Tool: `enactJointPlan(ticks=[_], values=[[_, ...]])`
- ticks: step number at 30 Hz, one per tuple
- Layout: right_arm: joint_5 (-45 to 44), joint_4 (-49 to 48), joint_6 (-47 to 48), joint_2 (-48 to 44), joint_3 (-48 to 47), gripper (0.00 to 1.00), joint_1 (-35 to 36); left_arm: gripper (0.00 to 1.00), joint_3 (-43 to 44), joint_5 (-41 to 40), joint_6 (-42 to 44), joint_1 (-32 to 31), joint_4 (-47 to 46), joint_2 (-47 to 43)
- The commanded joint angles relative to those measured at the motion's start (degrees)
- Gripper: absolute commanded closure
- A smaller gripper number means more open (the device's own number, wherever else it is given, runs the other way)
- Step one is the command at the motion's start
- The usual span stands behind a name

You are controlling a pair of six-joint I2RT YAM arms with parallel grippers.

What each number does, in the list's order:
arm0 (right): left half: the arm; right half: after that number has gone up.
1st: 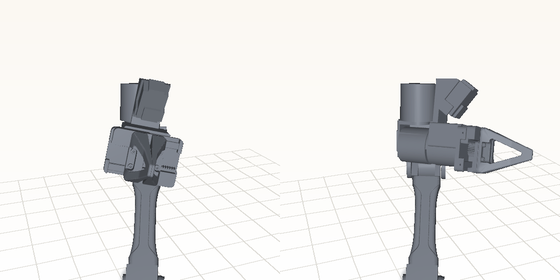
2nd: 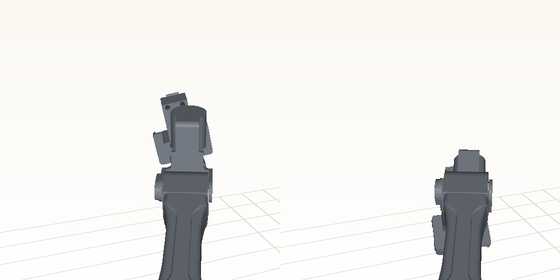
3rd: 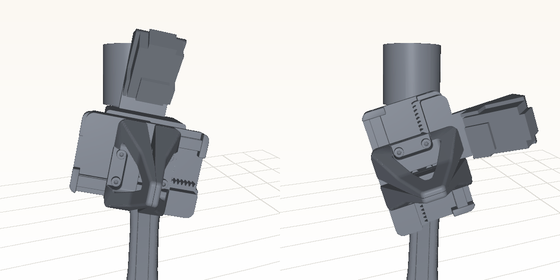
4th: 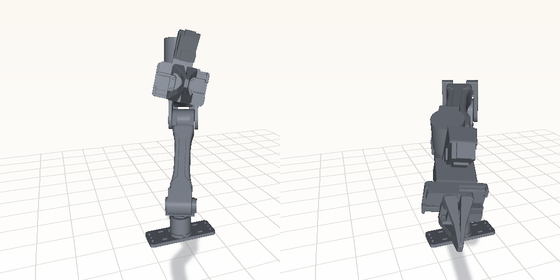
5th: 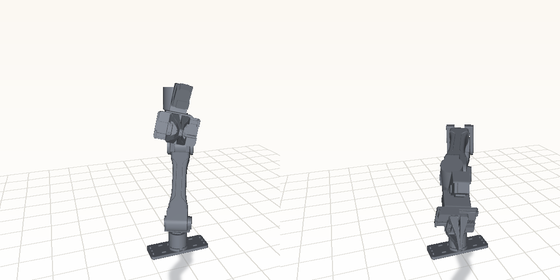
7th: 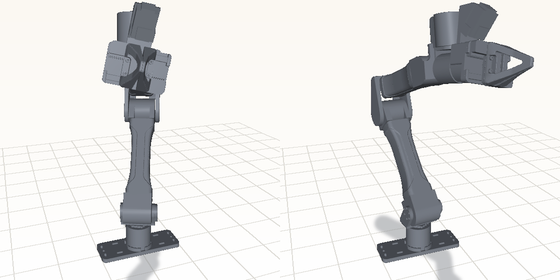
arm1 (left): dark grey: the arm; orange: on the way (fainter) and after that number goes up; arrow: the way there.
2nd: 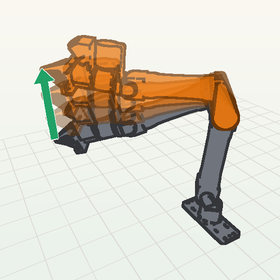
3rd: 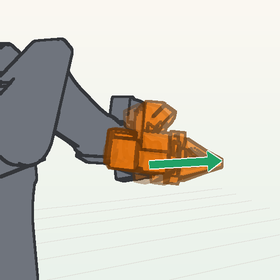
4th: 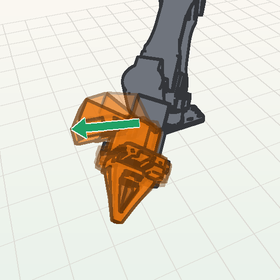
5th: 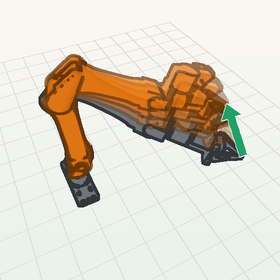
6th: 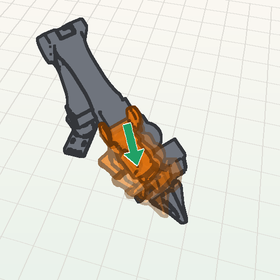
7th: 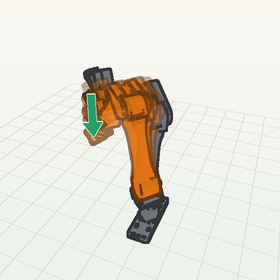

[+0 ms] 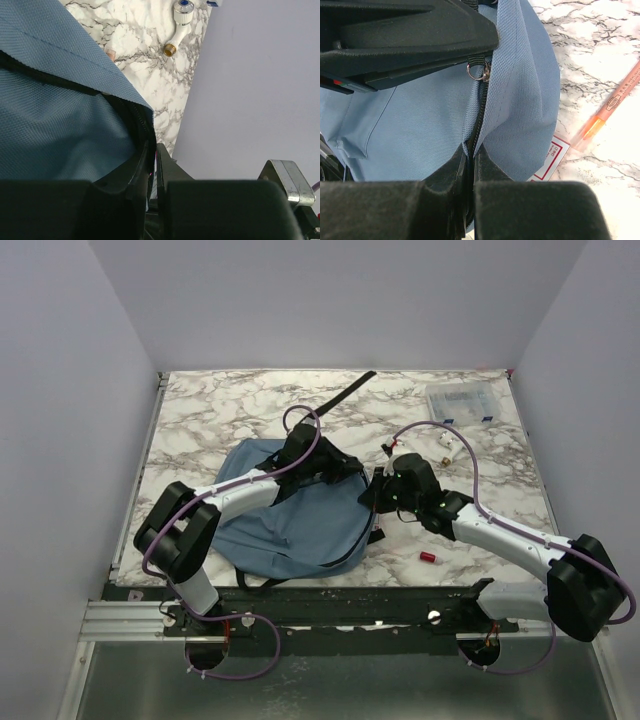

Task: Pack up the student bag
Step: Zip the student bag at the center of the board.

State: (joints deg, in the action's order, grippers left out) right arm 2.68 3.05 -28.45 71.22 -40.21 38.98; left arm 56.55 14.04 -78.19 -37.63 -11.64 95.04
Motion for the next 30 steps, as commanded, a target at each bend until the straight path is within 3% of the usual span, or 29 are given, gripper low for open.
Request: enactJointPlan(ticks=[1,5,7,10,19,22,27,30], values=[[0.88,-1.71,0.84,-1.26,-0.30,1.00,-0.23,0.88,-0.33,0.48,-0.26,-0.33,-2.90,0.01],[1.08,-1.77,0.69,-1.15,-0.52,1.00,-0.22,0.93,-0.41,0.72,-0.60,-0.44,-3.56,0.75],[1.02,-1.64,0.60,-1.03,-0.54,1.00,-0.22,1.00,-0.83,-0.57,0.06,-0.50,-3.78,0.03],[-0.98,0.18,-1.02,-0.82,-0.38,1.00,-0.22,1.00,-0.41,-4.25,2.04,-0.36,-3.30,-1.10],[-6.78,-0.37,-15.59,-7.11,7.23,1.00,-0.22,1.00,6.24,-29.20,10.25,2.79,10.72,-0.92],[-5.46,-4.76,-17.47,-9.80,10.40,1.00,-0.22,1.00,8.10,-26.88,11.58,4.99,10.66,1.37],[-4.86,-3.70,-17.48,-8.58,9.37,1.00,-0.25,1.00,10.65,-23.73,15.63,4.30,10.47,3.16],[0.18,-6.48,-16.93,-9.57,11.25,1.00,-0.24,1.00,10.91,-24.02,16.87,5.20,10.23,4.06]])
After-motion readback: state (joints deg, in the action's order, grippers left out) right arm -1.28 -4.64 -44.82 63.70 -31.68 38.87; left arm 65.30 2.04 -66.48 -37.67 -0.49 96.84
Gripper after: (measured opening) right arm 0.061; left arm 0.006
